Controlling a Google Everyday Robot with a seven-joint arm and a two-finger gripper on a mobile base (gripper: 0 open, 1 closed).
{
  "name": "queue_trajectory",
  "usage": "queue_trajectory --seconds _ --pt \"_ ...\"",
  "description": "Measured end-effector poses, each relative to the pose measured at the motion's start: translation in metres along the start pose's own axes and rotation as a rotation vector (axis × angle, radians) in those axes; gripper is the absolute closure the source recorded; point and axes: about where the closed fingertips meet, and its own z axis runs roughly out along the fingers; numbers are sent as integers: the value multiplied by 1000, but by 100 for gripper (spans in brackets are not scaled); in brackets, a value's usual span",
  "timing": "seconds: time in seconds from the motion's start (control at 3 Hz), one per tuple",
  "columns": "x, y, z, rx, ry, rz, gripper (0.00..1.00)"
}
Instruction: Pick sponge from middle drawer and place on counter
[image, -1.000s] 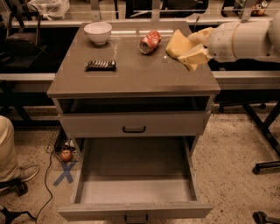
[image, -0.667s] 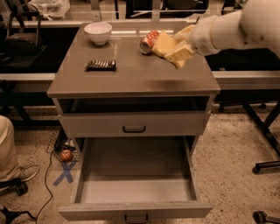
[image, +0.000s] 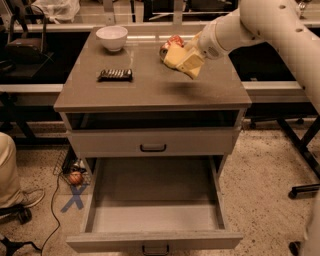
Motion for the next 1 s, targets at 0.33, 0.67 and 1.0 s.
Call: queue_trajectory --seconds 0.33,0.67,1.0 --pt "3 -2 17 -27 35 -2 35" --pt "6 -3 26 -44 55 -1 12" --pt "12 -4 30 -53 69 4 0"
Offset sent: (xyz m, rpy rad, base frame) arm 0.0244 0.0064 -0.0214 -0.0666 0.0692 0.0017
